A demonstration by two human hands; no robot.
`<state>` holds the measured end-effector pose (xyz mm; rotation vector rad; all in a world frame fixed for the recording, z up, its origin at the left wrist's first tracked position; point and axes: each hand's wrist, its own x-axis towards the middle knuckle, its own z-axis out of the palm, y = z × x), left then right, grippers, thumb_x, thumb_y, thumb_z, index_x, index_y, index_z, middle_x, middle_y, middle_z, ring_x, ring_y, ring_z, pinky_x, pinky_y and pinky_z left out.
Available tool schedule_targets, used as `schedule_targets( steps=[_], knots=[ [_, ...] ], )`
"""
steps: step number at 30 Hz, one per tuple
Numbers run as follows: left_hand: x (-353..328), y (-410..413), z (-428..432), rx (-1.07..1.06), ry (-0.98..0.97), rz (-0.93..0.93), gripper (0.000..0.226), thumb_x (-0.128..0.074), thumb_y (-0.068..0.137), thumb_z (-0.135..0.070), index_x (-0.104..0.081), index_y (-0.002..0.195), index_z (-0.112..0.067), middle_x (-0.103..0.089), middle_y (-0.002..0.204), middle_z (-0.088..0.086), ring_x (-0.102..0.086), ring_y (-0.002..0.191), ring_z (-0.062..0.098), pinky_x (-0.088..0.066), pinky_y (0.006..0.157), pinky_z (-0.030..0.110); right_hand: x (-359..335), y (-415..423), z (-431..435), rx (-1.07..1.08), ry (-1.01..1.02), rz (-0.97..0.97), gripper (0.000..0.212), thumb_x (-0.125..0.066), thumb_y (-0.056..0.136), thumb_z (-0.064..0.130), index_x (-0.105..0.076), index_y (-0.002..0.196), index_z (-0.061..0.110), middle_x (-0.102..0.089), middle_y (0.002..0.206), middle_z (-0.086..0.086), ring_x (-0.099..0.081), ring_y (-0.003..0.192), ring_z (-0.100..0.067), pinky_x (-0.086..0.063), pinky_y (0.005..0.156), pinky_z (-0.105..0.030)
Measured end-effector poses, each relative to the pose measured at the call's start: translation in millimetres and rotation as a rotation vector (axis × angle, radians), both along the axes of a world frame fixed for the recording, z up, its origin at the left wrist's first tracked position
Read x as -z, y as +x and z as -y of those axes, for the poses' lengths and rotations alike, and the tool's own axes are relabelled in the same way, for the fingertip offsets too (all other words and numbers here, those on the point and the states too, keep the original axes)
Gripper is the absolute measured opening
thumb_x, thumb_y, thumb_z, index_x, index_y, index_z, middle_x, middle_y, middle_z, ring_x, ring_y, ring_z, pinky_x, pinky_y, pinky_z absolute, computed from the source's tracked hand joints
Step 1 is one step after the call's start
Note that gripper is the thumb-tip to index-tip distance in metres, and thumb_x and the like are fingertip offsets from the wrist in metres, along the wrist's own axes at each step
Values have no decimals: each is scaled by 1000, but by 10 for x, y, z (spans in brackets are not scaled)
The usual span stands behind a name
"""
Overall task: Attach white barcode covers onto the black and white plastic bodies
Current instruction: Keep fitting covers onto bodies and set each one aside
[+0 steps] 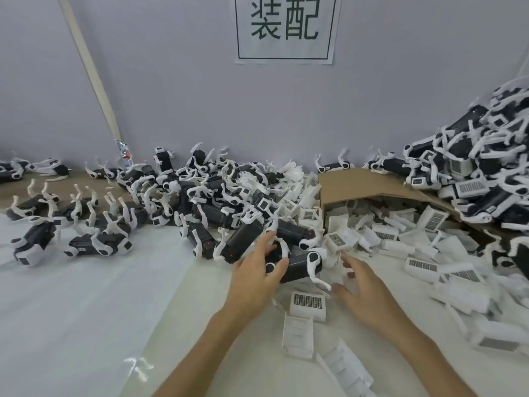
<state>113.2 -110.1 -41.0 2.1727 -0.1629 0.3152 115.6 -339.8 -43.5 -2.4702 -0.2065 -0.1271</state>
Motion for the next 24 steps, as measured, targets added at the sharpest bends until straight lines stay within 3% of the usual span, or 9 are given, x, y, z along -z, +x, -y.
schedule_targets(
  steps=[2, 4, 6, 9, 11, 13, 17, 20, 24],
  knots=[
    [28, 0, -34, -8, 11, -14, 67, -48, 90, -60, -30, 151, -40, -55, 142, -13, -49, 129, 4, -30, 116, 44, 11, -8, -29, -9, 80, 55, 48, -65, 95, 23, -48, 140, 24, -50, 137, 8, -53, 120, -12, -41, 99, -26],
    [25, -10, -4, -123, 169, 67, 69, -50, 90, -63, -34, 150, -32, -56, 134, -16, -48, 124, 7, -31, 111, 39, 10, -25, -55, -5, 128, 139, 34, -67, 92, 17, -57, 124, 24, -56, 120, 11, -56, 101, -5, -39, 83, -13],
    [19, -22, 12, -286, 325, 187, 57, -53, 88, -64, -49, 132, -27, -55, 113, -14, -50, 112, 13, -34, 98, 35, -14, -38, -76, 1, 181, 216, 20, -68, 89, 10, -62, 102, 24, -61, 97, 12, -57, 83, -3, -40, 71, -8],
    [-29, -53, -9, -402, 427, 219, 38, -52, 86, -68, -61, 93, -31, -52, 90, -14, -51, 97, 15, -31, 91, 35, -64, -72, -72, -80, 260, 237, 27, -70, 87, 6, -62, 77, 30, -63, 71, 11, -55, 62, -4, -41, 59, -11],
    [-65, -68, -22, -431, 497, 151, 44, -46, 88, -72, -64, 82, -32, -55, 75, -14, -54, 90, 14, -26, 94, 37, -81, -108, -97, -214, 231, 172, 26, -72, 88, 12, -65, 77, 34, -64, 74, 15, -56, 66, -3, -41, 61, -12],
    [-92, -83, -15, -416, 567, 52, 56, -33, 88, -76, -65, 80, -31, -55, 65, -10, -58, 86, 15, -22, 100, 39, -62, -145, -156, -338, 196, 71, 22, -76, 85, 25, -69, 85, 46, -62, 93, 21, -60, 85, 1, -42, 70, -11],
    [-109, -83, -54, -213, 741, -133, 82, 2, 78, -77, -63, 97, -31, -57, 73, -7, -56, 83, 19, -9, 115, 50, 0, -127, -195, -400, 105, -37, 33, -77, 74, 50, -60, 95, 69, -50, 118, 28, -51, 114, 8, -39, 95, -9],
    [-116, -76, -35, -258, 645, -133, 64, -19, 89, -79, -53, 80, -25, -51, 62, -10, -64, 90, 15, -6, 120, 51, 20, -104, -177, -389, 70, -22, 32, -81, 75, 43, -64, 98, 57, -48, 121, 25, -50, 115, 8, -39, 95, -11],
    [-134, -136, 64, -389, 550, 45, 64, -19, 88, -78, -52, 89, -23, -52, 72, -13, -63, 98, 16, -12, 119, 51, -7, -113, -154, -359, 73, 32, 32, -83, 76, 31, -66, 100, 43, -38, 128, 32, -46, 116, 13, -38, 84, -5]
  ],
)
